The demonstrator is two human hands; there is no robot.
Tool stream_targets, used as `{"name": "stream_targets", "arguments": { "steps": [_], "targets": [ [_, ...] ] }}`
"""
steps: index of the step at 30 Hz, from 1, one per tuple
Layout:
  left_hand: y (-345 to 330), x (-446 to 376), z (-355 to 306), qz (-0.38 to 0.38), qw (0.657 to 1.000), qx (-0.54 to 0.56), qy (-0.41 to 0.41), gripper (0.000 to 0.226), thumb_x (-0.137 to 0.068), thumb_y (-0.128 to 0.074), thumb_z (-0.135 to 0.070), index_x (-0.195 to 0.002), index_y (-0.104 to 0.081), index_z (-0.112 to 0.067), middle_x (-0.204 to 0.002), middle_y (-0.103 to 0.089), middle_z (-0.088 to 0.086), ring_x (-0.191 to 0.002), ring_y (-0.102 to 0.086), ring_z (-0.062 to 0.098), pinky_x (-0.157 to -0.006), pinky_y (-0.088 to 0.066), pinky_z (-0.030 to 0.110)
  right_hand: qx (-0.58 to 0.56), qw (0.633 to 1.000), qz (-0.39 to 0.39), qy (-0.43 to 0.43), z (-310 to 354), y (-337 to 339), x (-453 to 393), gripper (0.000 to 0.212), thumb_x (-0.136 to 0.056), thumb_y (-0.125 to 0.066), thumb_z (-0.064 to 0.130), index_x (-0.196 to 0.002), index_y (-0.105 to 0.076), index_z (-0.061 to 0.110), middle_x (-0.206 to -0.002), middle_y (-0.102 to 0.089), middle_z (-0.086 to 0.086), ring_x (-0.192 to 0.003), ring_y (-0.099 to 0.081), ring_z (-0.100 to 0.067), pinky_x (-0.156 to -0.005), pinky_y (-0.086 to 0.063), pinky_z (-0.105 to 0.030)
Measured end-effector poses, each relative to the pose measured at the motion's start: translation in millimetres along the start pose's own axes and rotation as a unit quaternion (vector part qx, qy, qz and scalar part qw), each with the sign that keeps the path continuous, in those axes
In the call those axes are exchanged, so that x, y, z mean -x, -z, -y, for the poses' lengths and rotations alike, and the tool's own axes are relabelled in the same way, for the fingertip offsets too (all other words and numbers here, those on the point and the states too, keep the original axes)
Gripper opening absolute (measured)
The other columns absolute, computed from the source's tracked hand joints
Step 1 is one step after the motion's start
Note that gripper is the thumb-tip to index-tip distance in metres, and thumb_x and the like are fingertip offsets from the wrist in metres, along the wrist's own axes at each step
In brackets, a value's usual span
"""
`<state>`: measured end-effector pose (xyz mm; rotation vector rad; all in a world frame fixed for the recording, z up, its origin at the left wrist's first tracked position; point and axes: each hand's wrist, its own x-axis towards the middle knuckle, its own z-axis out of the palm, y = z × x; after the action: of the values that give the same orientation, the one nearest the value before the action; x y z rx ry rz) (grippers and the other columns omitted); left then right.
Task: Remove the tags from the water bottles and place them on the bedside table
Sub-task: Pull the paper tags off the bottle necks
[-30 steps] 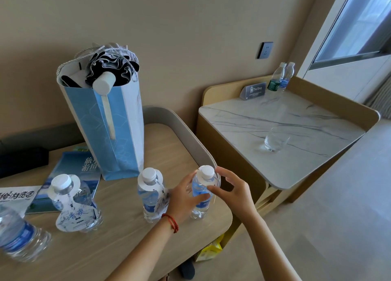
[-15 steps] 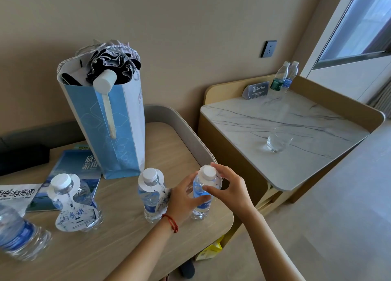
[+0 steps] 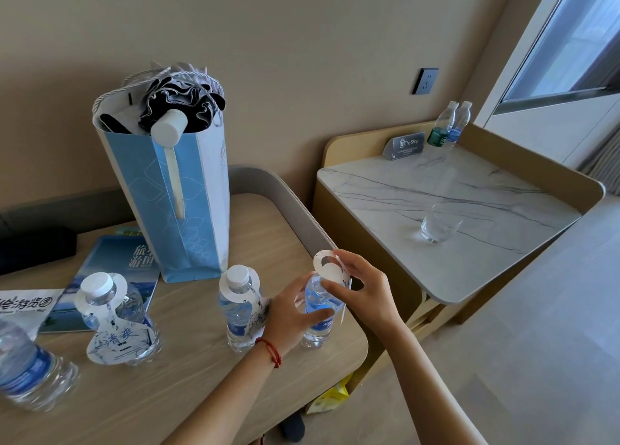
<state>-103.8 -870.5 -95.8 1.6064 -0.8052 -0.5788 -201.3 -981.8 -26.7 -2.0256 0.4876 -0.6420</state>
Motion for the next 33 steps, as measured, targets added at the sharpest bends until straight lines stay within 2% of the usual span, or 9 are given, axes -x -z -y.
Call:
{"name": "stream_targets", "arguments": {
  "steps": [2, 6, 10, 13, 18, 21, 25, 30, 33],
  "targets": [
    [0, 1, 0, -0.001, 1.000, 0.005, -0.002, 0.054, -0.070, -0.075, -0.028, -0.119, -0.050, -0.031, -0.120, -0.062, -0.004, -0.113, -0.057, 0.012, -0.092, -0.051, 0.030, -0.011, 1.000, -0.007, -0.005, 0, 5, 0, 0.050, -0.073, -0.076, 0.021, -0.118, -0.054, 0.026, -0.110, -0.060, 0.014, -0.103, -0.059, -0.005, -0.081, -0.047, -0.007],
    [1, 1, -1, 0.003, 1.000, 0.011, -0.005, 0.055, -0.070, -0.076, -0.025, -0.113, -0.046, -0.042, -0.118, -0.059, -0.009, -0.113, -0.056, 0.011, -0.093, -0.049, 0.029, -0.025, 0.999, -0.031, -0.016, -7, 19, 4, 0.048, -0.072, -0.075, 0.022, -0.112, -0.052, 0.036, -0.105, -0.059, 0.024, -0.098, -0.059, 0.008, -0.077, -0.044, -0.002],
    [2, 1, -1, -0.002, 1.000, 0.013, -0.007, 0.060, -0.069, -0.078, -0.021, -0.111, -0.044, -0.048, -0.115, -0.057, -0.015, -0.112, -0.056, 0.011, -0.087, -0.050, 0.019, -0.004, 0.998, -0.050, -0.047, -29, 32, 19, 0.050, -0.071, -0.076, 0.024, -0.114, -0.052, 0.034, -0.106, -0.059, 0.023, -0.101, -0.059, 0.002, -0.077, -0.042, 0.001],
    [1, 1, -1, -0.013, 1.000, 0.024, -0.004, 0.062, -0.067, -0.079, -0.019, -0.110, -0.044, -0.049, -0.114, -0.056, -0.017, -0.112, -0.055, 0.010, -0.083, -0.049, 0.011, 0.024, 0.995, -0.047, -0.085, -53, 31, 34, 0.052, -0.071, -0.077, 0.024, -0.118, -0.055, 0.028, -0.108, -0.062, 0.015, -0.101, -0.060, -0.004, -0.077, -0.044, -0.003],
    [0, 3, 0, -0.018, 0.999, 0.028, -0.009, 0.061, -0.067, -0.078, -0.020, -0.113, -0.046, -0.046, -0.119, -0.059, -0.008, -0.114, -0.055, 0.011, -0.089, -0.050, 0.022, 0.050, 0.987, -0.023, -0.153, -91, 10, 49, 0.057, -0.072, -0.077, 0.029, -0.123, -0.054, 0.021, -0.113, -0.059, 0.011, -0.102, -0.057, -0.006, -0.077, -0.039, -0.006],
    [-1, 3, 0, -0.013, 1.000, 0.025, -0.004, 0.061, -0.069, -0.077, -0.018, -0.120, -0.048, -0.032, -0.122, -0.059, -0.003, -0.117, -0.054, 0.013, -0.088, -0.048, 0.017, 0.073, 0.981, -0.016, -0.180, -110, -7, 52, 0.057, -0.072, -0.077, 0.031, -0.123, -0.055, 0.022, -0.113, -0.059, 0.010, -0.100, -0.054, -0.006, -0.074, -0.038, -0.006],
    [-1, 3, -1, -0.014, 1.000, 0.025, 0.005, 0.065, -0.068, -0.078, -0.016, -0.127, -0.049, -0.017, -0.126, -0.059, 0.004, -0.119, -0.053, 0.017, -0.093, -0.049, 0.027, 0.112, 0.967, -0.021, -0.228, -132, -24, 54, 0.056, -0.075, -0.074, 0.035, -0.125, -0.053, 0.022, -0.123, -0.059, 0.004, -0.104, -0.053, -0.010, -0.083, -0.046, -0.021],
    [0, 6, -2, -0.051, 0.998, 0.041, 0.012, 0.068, -0.064, -0.080, -0.007, -0.121, -0.049, -0.026, -0.123, -0.059, 0.004, -0.116, -0.056, 0.018, -0.093, -0.050, 0.032, 0.154, 0.959, 0.008, -0.239, -142, -38, 51, 0.049, -0.081, -0.067, 0.035, -0.126, -0.050, 0.025, -0.129, -0.055, 0.003, -0.116, -0.050, -0.015, -0.094, -0.046, -0.032],
    [2, 8, 0, -0.076, 0.996, 0.042, 0.016, 0.068, -0.064, -0.080, -0.005, -0.124, -0.050, -0.021, -0.124, -0.059, 0.006, -0.116, -0.056, 0.020, -0.094, -0.050, 0.039, 0.163, 0.958, 0.014, -0.235, -142, -44, 47, 0.048, -0.081, -0.067, 0.036, -0.125, -0.051, 0.025, -0.128, -0.055, 0.002, -0.118, -0.048, -0.017, -0.099, -0.044, -0.037]
  ]
}}
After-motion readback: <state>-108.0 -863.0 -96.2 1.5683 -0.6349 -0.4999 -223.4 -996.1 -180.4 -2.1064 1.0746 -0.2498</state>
